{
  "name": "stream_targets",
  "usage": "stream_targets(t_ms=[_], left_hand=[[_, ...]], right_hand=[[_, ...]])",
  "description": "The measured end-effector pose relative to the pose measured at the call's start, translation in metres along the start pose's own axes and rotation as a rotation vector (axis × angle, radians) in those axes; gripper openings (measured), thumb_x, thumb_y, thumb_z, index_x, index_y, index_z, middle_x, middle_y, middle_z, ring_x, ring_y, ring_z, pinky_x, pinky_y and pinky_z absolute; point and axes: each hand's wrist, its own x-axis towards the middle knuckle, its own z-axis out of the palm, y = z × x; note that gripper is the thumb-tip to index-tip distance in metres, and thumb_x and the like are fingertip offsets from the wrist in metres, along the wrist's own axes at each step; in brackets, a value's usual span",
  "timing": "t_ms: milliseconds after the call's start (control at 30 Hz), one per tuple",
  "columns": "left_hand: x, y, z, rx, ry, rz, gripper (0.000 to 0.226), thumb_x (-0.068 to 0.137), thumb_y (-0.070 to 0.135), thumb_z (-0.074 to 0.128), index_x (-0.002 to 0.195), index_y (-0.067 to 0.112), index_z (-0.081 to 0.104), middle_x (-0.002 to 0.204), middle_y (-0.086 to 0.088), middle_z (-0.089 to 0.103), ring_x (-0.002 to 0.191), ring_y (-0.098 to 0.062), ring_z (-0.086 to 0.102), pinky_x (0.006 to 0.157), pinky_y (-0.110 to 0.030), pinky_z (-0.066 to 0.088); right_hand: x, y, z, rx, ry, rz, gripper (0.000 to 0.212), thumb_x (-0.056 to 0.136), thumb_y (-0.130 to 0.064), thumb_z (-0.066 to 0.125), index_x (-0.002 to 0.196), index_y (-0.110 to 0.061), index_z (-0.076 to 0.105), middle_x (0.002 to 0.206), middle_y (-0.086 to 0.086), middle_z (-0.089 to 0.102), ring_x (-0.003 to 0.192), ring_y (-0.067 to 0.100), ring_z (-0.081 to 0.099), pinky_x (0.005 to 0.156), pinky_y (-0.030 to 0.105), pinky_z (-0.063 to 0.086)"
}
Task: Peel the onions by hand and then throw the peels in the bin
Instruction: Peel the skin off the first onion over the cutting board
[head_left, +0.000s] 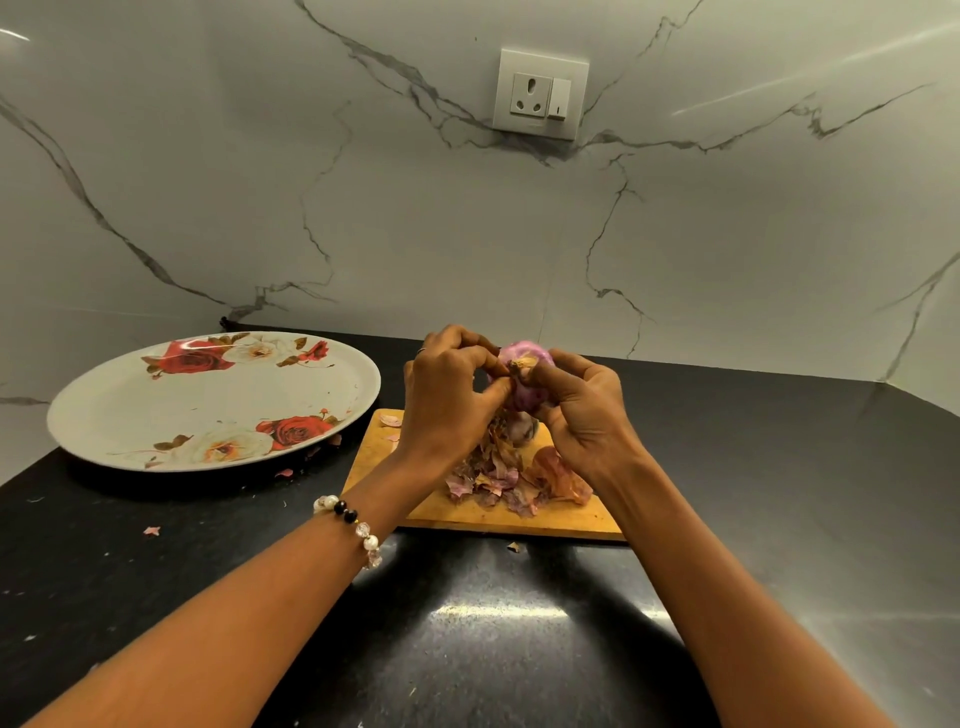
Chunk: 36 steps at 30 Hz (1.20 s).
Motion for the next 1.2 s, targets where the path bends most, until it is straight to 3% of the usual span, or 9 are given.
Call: stream_targets(t_ms=[100, 267, 400, 500, 633, 700, 833, 1100, 1200], left_hand=[[0.001, 0.0, 0.0, -0.004, -0.03, -0.045, 0.011, 0.074, 0.016, 0.079, 0.083, 0.011, 0.074, 0.1, -0.004, 0.06, 0.1, -0.018, 0.053, 0.083, -0.051, 0.049], [0.001, 0.0, -0.003, 0.013, -0.084, -0.086, 0.012, 0.077, 0.019, 0.077, 0.083, 0.01, 0.073, 0.117, -0.006, 0.052, 0.113, -0.017, 0.04, 0.094, -0.048, 0.043], [0.002, 0.003, -0.004, 0.063, -0.108, -0.063, 0.012, 0.08, 0.023, 0.074, 0.082, 0.011, 0.071, 0.127, -0.003, 0.046, 0.118, -0.016, 0.031, 0.092, -0.033, 0.028], [0.005, 0.003, -0.005, 0.088, -0.143, -0.027, 0.011, 0.081, 0.023, 0.071, 0.081, 0.013, 0.069, 0.131, -0.001, 0.043, 0.119, -0.015, 0.029, 0.084, -0.025, 0.017], [0.006, -0.004, -0.004, 0.106, -0.16, 0.049, 0.008, 0.08, 0.023, 0.072, 0.079, 0.015, 0.068, 0.132, -0.001, 0.042, 0.118, -0.018, 0.028, 0.084, -0.03, 0.019], [0.006, -0.007, -0.002, 0.125, -0.132, 0.093, 0.009, 0.079, 0.022, 0.072, 0.077, 0.015, 0.067, 0.13, -0.004, 0.044, 0.117, -0.018, 0.027, 0.083, -0.033, 0.022], [0.004, -0.007, 0.001, 0.205, -0.06, 0.206, 0.012, 0.075, 0.024, 0.07, 0.071, 0.015, 0.064, 0.126, -0.011, 0.049, 0.115, -0.02, 0.027, 0.078, -0.026, 0.012], [0.005, -0.004, 0.0, 0.386, 0.008, 0.405, 0.03, 0.085, 0.038, 0.053, 0.073, 0.013, 0.064, 0.129, -0.005, 0.033, 0.12, -0.027, 0.027, 0.091, -0.035, 0.019], [0.005, -0.006, 0.002, 0.449, 0.01, 0.473, 0.021, 0.081, 0.03, 0.071, 0.075, 0.011, 0.065, 0.129, -0.007, 0.032, 0.121, -0.027, 0.026, 0.091, -0.039, 0.021]], right_hand=[[-0.001, 0.0, 0.001, -0.031, -0.007, -0.008, 0.056, 0.077, 0.009, 0.07, 0.13, 0.008, 0.051, 0.108, 0.017, 0.063, 0.087, 0.023, 0.07, 0.07, 0.035, 0.06], [-0.001, 0.001, 0.0, -0.088, 0.006, 0.013, 0.071, 0.077, 0.009, 0.071, 0.141, 0.003, 0.041, 0.107, 0.009, 0.058, 0.097, 0.026, 0.064, 0.074, 0.037, 0.061], [0.002, 0.0, -0.002, -0.058, 0.002, 0.019, 0.073, 0.075, 0.008, 0.072, 0.14, 0.004, 0.04, 0.122, 0.021, 0.055, 0.106, 0.032, 0.062, 0.084, 0.045, 0.058], [0.001, 0.0, 0.0, -0.05, 0.014, 0.046, 0.087, 0.064, -0.003, 0.08, 0.14, 0.007, 0.039, 0.135, 0.028, 0.048, 0.114, 0.036, 0.059, 0.087, 0.052, 0.056], [0.0, 0.002, -0.001, -0.057, 0.048, 0.069, 0.078, 0.075, -0.007, 0.077, 0.14, 0.009, 0.037, 0.136, 0.031, 0.048, 0.117, 0.037, 0.057, 0.087, 0.049, 0.057], [-0.001, 0.002, 0.0, -0.057, 0.064, 0.079, 0.076, 0.077, -0.007, 0.075, 0.14, 0.009, 0.037, 0.134, 0.031, 0.049, 0.114, 0.035, 0.059, 0.08, 0.043, 0.06], [-0.003, 0.002, 0.002, -0.053, 0.069, 0.088, 0.07, 0.081, -0.004, 0.073, 0.14, 0.008, 0.038, 0.13, 0.032, 0.051, 0.098, 0.032, 0.064, 0.059, 0.036, 0.059], [-0.005, 0.0, 0.004, -0.089, 0.11, 0.056, 0.072, 0.079, -0.007, 0.076, 0.14, 0.006, 0.039, 0.126, 0.029, 0.055, 0.1, 0.033, 0.065, 0.059, 0.035, 0.059], [-0.005, 0.0, 0.004, -0.113, 0.12, 0.047, 0.073, 0.079, -0.006, 0.076, 0.14, 0.006, 0.038, 0.124, 0.028, 0.056, 0.098, 0.032, 0.065, 0.061, 0.037, 0.061]])
